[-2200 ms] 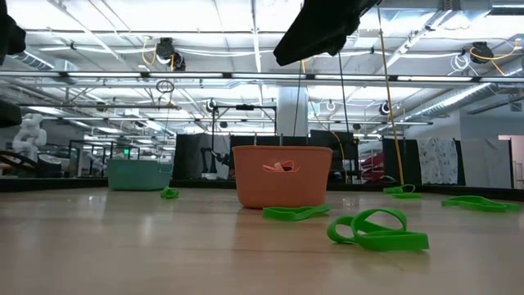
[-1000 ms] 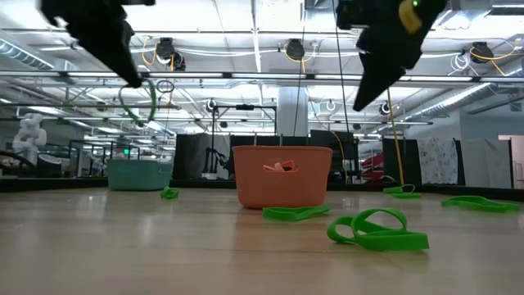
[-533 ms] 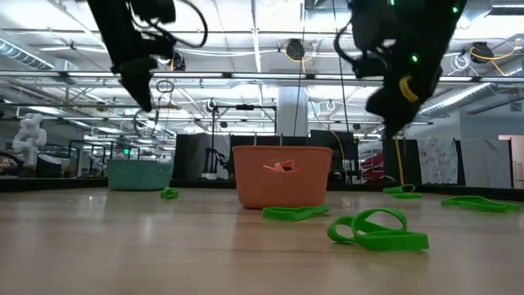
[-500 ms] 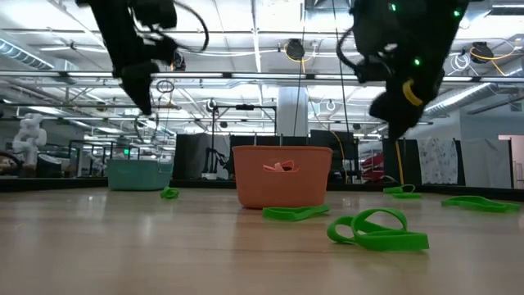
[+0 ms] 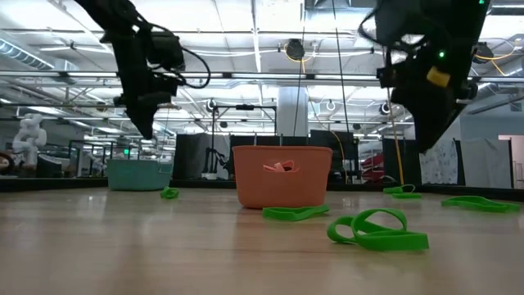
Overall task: Sort rubber bands into baskets
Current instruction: Put the green rubber band into the green bin
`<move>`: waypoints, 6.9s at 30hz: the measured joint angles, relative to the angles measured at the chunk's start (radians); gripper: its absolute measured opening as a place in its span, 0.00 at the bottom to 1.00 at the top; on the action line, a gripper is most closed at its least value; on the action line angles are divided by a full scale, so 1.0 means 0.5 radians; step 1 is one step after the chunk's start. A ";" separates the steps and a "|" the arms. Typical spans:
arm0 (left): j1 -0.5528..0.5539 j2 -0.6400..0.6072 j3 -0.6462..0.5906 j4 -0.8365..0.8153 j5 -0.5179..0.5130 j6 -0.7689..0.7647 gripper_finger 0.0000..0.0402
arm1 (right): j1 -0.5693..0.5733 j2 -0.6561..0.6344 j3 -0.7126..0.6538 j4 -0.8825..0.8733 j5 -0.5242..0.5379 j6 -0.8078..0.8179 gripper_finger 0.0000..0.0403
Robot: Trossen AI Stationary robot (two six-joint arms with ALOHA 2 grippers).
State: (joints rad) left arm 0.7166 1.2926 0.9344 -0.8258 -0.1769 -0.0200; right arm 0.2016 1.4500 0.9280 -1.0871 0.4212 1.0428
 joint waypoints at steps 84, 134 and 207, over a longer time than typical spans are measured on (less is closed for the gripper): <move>-1.791 0.794 -0.351 3.433 0.246 -1.101 0.37 | 0.251 -0.386 -0.342 2.333 -0.112 -1.536 0.00; -1.692 0.793 -0.225 3.232 0.292 -1.083 0.02 | 0.127 -0.386 -0.342 2.378 -0.113 -1.534 0.00; -0.347 -0.104 -0.454 0.578 -0.456 -0.450 0.26 | 0.136 -0.386 -0.073 1.897 0.057 -1.779 0.31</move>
State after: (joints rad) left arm 0.5432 1.2404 0.7074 -0.5366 -0.4050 -0.2451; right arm 0.2697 1.2572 0.8913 -0.1384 0.4497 0.1533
